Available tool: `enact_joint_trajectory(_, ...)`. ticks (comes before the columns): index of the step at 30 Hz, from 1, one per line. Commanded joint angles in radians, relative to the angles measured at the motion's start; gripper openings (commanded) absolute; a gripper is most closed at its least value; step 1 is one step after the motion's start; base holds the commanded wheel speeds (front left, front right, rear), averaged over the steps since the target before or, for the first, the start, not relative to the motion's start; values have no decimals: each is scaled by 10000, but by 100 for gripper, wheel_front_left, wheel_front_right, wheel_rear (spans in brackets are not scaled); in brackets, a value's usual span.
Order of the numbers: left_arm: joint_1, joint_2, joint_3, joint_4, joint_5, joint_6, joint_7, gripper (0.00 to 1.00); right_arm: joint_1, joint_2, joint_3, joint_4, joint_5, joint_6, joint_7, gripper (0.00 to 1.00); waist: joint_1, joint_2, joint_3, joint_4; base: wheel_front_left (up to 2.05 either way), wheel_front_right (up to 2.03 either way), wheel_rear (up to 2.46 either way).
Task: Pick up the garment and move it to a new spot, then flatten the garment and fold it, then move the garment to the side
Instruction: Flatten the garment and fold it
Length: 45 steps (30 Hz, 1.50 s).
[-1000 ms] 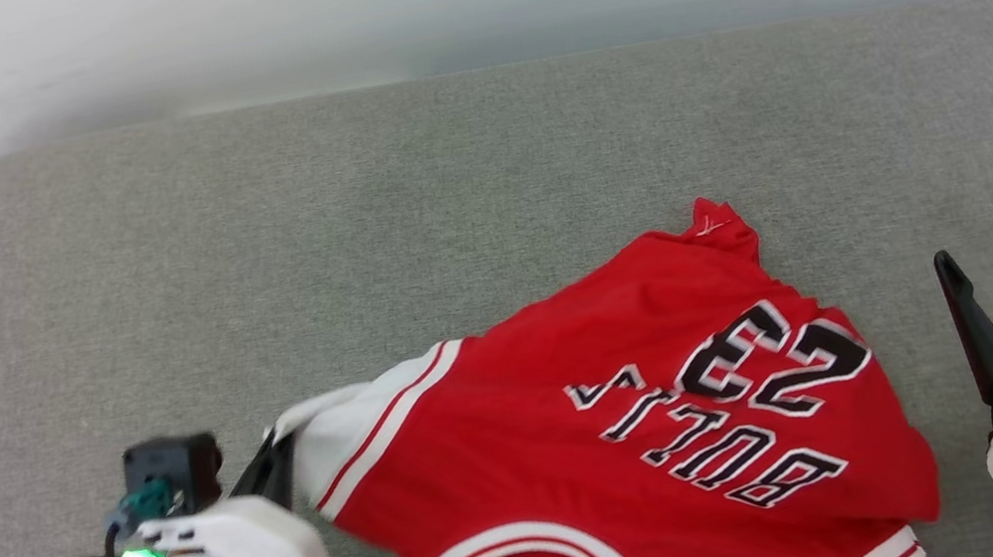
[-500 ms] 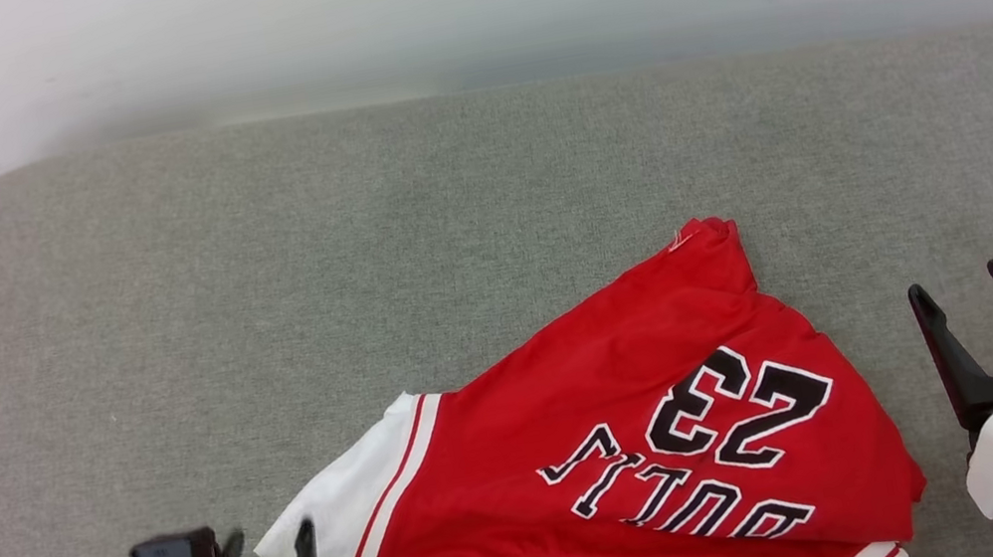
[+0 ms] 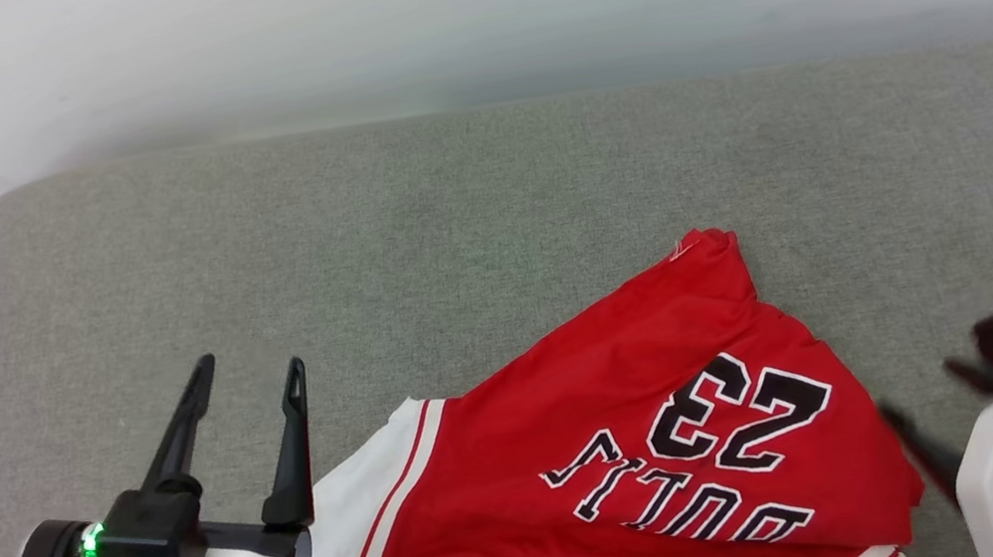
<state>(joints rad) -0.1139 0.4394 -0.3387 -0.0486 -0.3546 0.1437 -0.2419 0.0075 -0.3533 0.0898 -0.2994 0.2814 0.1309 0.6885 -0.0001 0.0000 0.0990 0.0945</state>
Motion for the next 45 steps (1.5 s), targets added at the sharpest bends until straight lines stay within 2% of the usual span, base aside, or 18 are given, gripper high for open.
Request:
enact_joint_trajectory(1, -109, 19, 53, -86, 45, 59, -67, 100, 199, -189, 169, -118, 138, -3, 327, 100, 1, 0, 55, 31, 0, 0, 0)
enact_joint_trajectory(5, -174, -68, -45, -389, 267, -38, -168, 100, 254, -552, 698, -603, 787, -6, 2008, 100, 1, 0, 316, 177, 0, 0, 0)
enact_joint_trajectory(7, -332, -251, -141, -402, 342, -152, -205, 100, 8, -721, 1322, -356, 1010, -3, 2670, 100, 1, 0, 625, 433, 0, 0, 0)
enact_joint_trajectory(11, -489, -416, -216, -300, 344, -287, -230, 100, -344, -888, 2032, 403, 939, -3, 2621, 100, 1, 0, 921, 765, 0, 0, 0)
enact_joint_trajectory(19, -752, -740, -238, -180, 441, -518, -242, 100, -747, -813, 2522, 2650, 340, -5, 2001, 100, 1, 0, 1419, 1441, 0, 0, 0)
enact_joint_trajectory(20, -780, -792, -219, -163, 451, -537, -242, 100, -814, -850, 2507, 2849, 284, -6, 1977, 33, 1, 0, 1468, 1505, 0, 0, 0)
enact_joint_trajectory(21, -787, -830, -207, -140, 478, -557, -243, 100, -887, -941, 2528, 2984, 228, -9, 1954, 0, 1, 0, 1505, 1564, 0, 0, 0)
enact_joint_trajectory(25, -790, -988, -168, -49, 544, -695, -234, 100, -1331, -1579, 2300, 3053, 139, -28, 1936, 0, 1, 0, 1583, 1741, 0, 0, 0)
enact_joint_trajectory(28, -826, -1172, -131, -22, 629, -785, -234, 100, -1866, -2450, 2165, 2942, 194, -66, 2160, 0, 1, 0, 1587, 1851, 0, 0, 0)
enact_joint_trajectory(35, -902, -1530, 65, 29, 769, -1102, -235, 100, -3733, -4617, 3410, 2867, 549, -8, 2436, 0, 1, 0, 1726, 2130, 0, 0, 0)
enact_joint_trajectory(41, -1005, -1885, 150, 152, 916, -1375, -236, 100, -5876, -5426, 4710, 3946, 746, -8, 1620, 0, 1, 0, 2003, 2481, 0, 0, 0)
enact_joint_trajectory(45, -1063, -2092, 214, 298, 1054, -1548, -236, 100, -7169, -5502, 5733, 5079, 739, -8, 753, 0, 1, 0, 2170, 2688, 0, 0, 0)
